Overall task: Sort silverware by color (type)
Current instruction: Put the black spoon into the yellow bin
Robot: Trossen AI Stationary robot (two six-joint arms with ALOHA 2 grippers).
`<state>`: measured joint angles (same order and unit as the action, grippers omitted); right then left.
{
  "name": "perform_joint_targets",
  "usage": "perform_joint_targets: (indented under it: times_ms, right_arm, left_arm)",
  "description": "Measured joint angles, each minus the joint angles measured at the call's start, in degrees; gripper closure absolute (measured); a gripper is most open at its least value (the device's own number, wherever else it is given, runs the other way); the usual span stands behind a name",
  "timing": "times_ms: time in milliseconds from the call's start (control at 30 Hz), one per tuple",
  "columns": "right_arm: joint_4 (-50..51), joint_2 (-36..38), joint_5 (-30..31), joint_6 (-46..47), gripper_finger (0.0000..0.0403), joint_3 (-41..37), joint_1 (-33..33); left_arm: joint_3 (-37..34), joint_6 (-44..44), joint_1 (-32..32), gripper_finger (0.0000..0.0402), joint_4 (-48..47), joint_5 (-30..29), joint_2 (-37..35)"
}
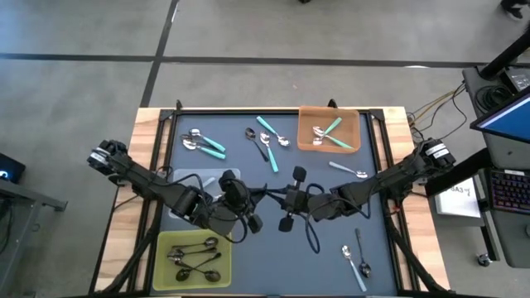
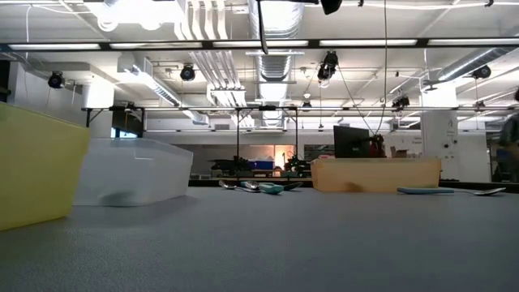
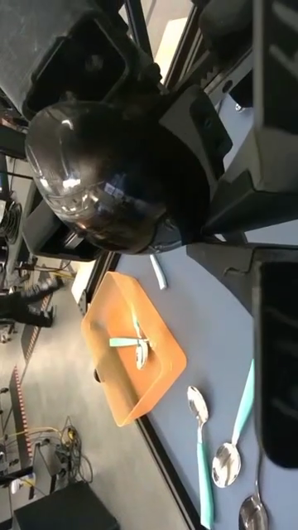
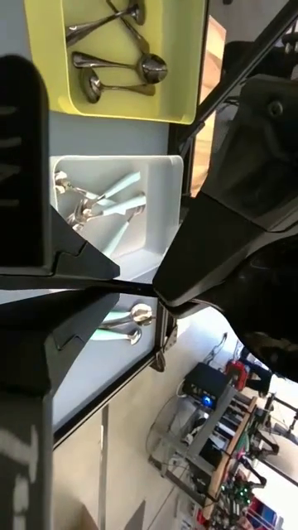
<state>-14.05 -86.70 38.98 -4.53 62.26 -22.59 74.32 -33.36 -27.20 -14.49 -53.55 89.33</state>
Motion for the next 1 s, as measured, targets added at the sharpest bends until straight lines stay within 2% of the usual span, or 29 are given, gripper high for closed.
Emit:
perform_joint_targets:
  times_ms: [700,1000]
  right_arm:
    - [0.36,0.13,-0.4,0.18,0.0394,0.04,-0.26]
    - [2.87,0.5,-1.07,4.75,0.035,0.04,-0.96]
  left_arm:
    - [-0.02,-1.05,0.31,0.0401,3.37,0.38,0.02]
    - [-0.02,-1.79,0.35,0.0401,4.0,-0.14,-0.01]
